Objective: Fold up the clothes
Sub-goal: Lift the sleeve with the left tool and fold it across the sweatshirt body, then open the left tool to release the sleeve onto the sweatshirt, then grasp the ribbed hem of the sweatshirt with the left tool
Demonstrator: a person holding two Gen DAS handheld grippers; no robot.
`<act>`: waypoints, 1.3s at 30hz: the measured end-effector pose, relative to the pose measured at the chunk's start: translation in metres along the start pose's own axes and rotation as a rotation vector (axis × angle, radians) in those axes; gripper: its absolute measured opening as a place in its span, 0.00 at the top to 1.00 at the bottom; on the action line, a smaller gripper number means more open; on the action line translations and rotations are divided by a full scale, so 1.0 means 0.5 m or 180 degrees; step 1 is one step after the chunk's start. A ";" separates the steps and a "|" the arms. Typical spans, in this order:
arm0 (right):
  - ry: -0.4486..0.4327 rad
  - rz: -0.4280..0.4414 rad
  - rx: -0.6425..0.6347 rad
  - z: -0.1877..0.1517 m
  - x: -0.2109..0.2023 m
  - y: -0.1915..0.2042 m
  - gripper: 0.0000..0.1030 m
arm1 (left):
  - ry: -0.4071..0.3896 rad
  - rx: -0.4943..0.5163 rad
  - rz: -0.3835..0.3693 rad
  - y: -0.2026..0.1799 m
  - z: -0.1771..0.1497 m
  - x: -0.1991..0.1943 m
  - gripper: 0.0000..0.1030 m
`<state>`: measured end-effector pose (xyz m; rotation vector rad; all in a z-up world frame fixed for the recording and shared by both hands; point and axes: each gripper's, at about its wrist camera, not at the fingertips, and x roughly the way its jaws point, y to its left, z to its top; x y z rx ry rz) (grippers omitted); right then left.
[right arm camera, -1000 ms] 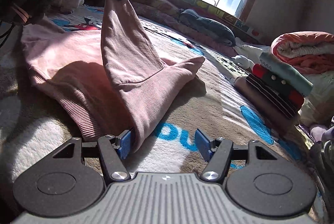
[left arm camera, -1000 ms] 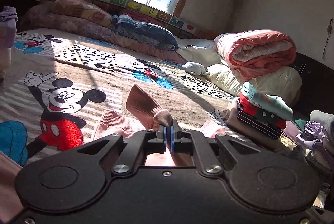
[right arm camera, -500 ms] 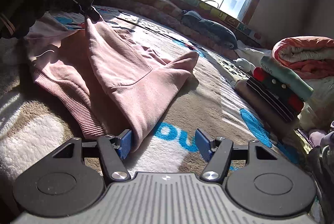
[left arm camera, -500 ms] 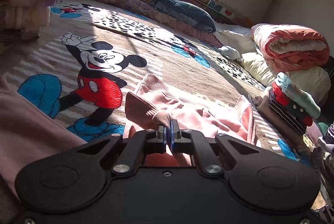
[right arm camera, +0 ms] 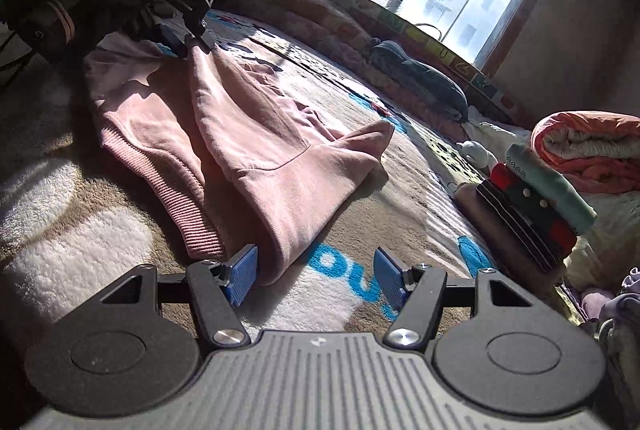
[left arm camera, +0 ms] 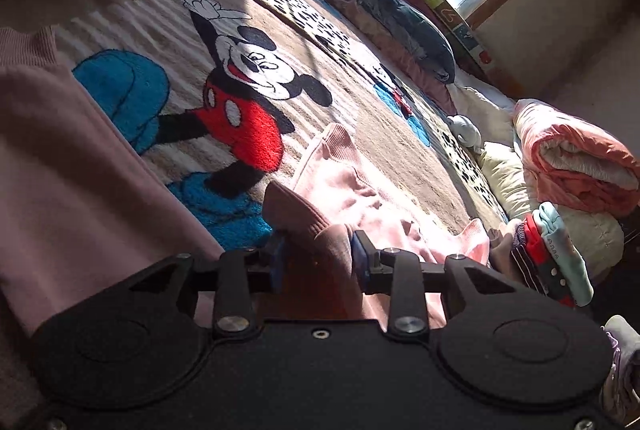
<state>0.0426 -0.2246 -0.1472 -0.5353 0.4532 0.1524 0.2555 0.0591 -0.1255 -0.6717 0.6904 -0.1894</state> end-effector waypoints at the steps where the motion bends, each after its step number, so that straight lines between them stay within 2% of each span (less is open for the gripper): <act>1: -0.0026 0.0001 -0.0028 0.002 -0.001 0.003 0.38 | 0.0004 -0.0057 -0.0028 0.001 0.002 0.000 0.69; 3: -0.0062 0.0051 -0.0030 0.007 0.003 0.006 0.38 | -0.0015 -0.0153 -0.0115 0.004 0.007 -0.005 0.67; 6: -0.0039 0.0062 -0.0030 0.008 0.013 0.011 0.39 | -0.0030 -0.0017 -0.0101 -0.008 0.013 -0.002 0.67; 7: -0.0023 0.0068 -0.0002 0.007 0.015 0.008 0.39 | -0.0093 0.0185 -0.0219 -0.026 0.016 -0.008 0.87; 9: -0.0010 0.0081 0.0035 0.006 0.016 0.002 0.39 | -0.0216 0.0586 -0.0447 -0.062 0.022 -0.022 0.87; 13: -0.0013 0.0116 0.0034 0.003 0.017 0.001 0.39 | -0.0077 0.0763 0.0035 -0.032 0.000 -0.008 0.88; 16: -0.0022 0.0148 0.0001 0.004 0.014 0.001 0.40 | -0.0009 0.0613 0.0045 -0.021 0.000 -0.007 0.86; 17: -0.0028 0.0161 -0.0015 0.004 0.012 0.001 0.40 | 0.0013 0.0563 0.0048 -0.018 0.000 -0.007 0.78; 19: -0.0061 0.0221 -0.0017 0.005 0.004 -0.003 0.40 | 0.0058 0.0463 0.0056 -0.011 0.000 -0.006 0.71; 23: -0.0141 0.0344 -0.0030 0.007 -0.012 -0.007 0.40 | 0.0062 0.0358 0.0128 -0.001 0.009 0.005 0.71; 27: -0.0285 0.0473 -0.0014 0.019 -0.019 -0.004 0.40 | -0.0142 0.0522 0.0479 -0.005 0.030 -0.019 0.71; 28: -0.0319 0.0502 0.0005 0.022 -0.018 -0.005 0.40 | -0.0191 0.0691 0.0532 -0.015 0.040 -0.026 0.71; 29: -0.0352 0.0534 0.0028 0.025 -0.017 -0.005 0.40 | -0.0175 0.0768 0.0481 -0.020 0.046 -0.026 0.71; 31: -0.0394 0.0630 0.0136 0.032 -0.006 -0.010 0.40 | -0.0083 0.1006 0.0310 -0.038 0.069 -0.015 0.71; 35: -0.0405 0.0806 0.0340 0.038 0.018 -0.020 0.40 | 0.0450 0.1570 0.0164 -0.072 0.084 0.050 0.71; 37: -0.0437 0.0867 0.0384 0.039 0.023 -0.021 0.40 | 0.0657 0.1953 0.0373 -0.084 0.073 0.082 0.71; 39: -0.0437 0.0933 0.0403 0.038 0.029 -0.019 0.40 | 0.0762 0.2059 0.0399 -0.079 0.066 0.099 0.71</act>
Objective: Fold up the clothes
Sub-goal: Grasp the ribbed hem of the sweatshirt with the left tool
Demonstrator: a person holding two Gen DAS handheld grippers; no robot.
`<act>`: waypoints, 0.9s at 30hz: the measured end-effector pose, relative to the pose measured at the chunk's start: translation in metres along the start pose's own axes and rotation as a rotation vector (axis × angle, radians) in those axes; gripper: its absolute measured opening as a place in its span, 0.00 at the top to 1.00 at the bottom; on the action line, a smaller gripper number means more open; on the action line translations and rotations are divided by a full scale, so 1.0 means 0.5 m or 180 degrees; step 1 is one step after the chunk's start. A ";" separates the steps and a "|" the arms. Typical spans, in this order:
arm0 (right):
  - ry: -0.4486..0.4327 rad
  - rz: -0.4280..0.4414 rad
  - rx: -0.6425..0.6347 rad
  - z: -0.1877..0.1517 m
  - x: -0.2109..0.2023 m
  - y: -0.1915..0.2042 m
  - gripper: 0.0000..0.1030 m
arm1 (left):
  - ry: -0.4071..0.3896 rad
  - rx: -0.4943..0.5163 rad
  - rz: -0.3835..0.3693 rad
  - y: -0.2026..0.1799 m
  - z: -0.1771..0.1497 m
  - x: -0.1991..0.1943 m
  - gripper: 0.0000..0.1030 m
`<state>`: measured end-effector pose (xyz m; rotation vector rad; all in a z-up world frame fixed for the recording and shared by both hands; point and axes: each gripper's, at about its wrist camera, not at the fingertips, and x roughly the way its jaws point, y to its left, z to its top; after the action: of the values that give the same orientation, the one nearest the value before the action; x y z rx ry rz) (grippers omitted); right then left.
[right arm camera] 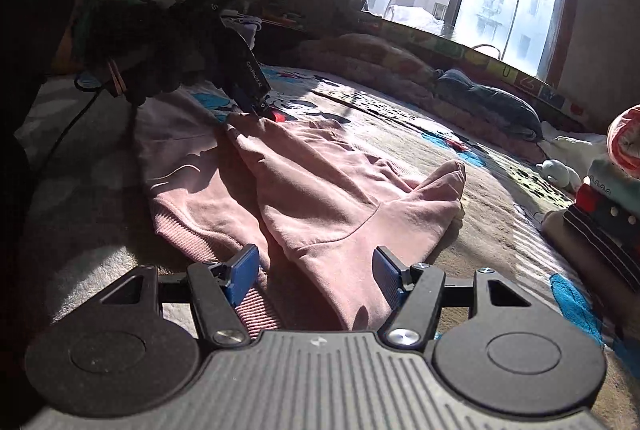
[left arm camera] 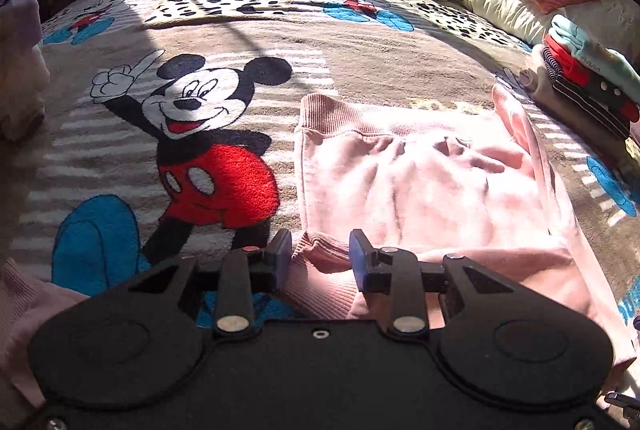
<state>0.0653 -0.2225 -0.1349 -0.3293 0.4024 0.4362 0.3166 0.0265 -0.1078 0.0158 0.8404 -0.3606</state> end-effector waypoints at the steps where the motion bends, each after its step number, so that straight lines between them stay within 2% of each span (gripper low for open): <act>1: 0.0021 0.0040 0.0009 -0.002 0.004 0.002 0.41 | -0.0003 0.0020 -0.0047 0.000 -0.002 0.003 0.80; 2: 0.0065 0.0092 -0.0005 -0.005 0.010 0.005 0.44 | -0.0156 0.0019 -0.0026 0.001 -0.005 -0.009 0.95; 4: 0.0156 0.0198 -0.0030 -0.012 0.022 0.012 0.44 | -0.0465 0.0013 0.0012 0.002 -0.012 -0.033 0.95; 5: 0.0216 0.0254 -0.0032 -0.016 0.028 0.015 0.44 | -0.0716 -0.0136 -0.0110 0.011 -0.018 -0.056 0.96; 7: 0.0234 0.0291 0.0028 -0.019 0.031 0.011 0.44 | -0.0875 -0.0291 -0.0166 0.021 -0.028 -0.053 0.96; 13: 0.0254 0.0335 0.0092 -0.021 0.029 0.007 0.44 | -0.0694 0.0061 0.0419 -0.012 -0.043 0.004 0.93; 17: 0.0258 0.0329 0.0125 -0.018 0.021 0.006 0.44 | -0.0916 0.0201 0.0703 -0.036 -0.043 -0.037 0.93; 20: 0.0246 0.0337 0.0130 -0.014 0.014 0.004 0.44 | -0.0985 0.0360 0.0700 -0.074 -0.047 -0.077 0.93; 22: 0.0217 0.0356 0.0122 -0.007 0.011 0.002 0.44 | -0.0913 0.0388 0.0386 -0.094 -0.056 -0.082 0.93; 25: 0.0158 0.0376 0.0164 -0.002 0.003 -0.002 0.44 | -0.0335 0.0688 0.0483 -0.131 -0.076 -0.004 0.87; 27: 0.0116 0.0384 0.0223 0.000 0.001 -0.008 0.44 | -0.0355 0.0824 0.0640 -0.160 -0.074 -0.009 0.87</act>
<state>0.0676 -0.2256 -0.1344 -0.2461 0.4735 0.5334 0.2617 -0.0413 -0.1193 0.3162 0.6708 -0.2761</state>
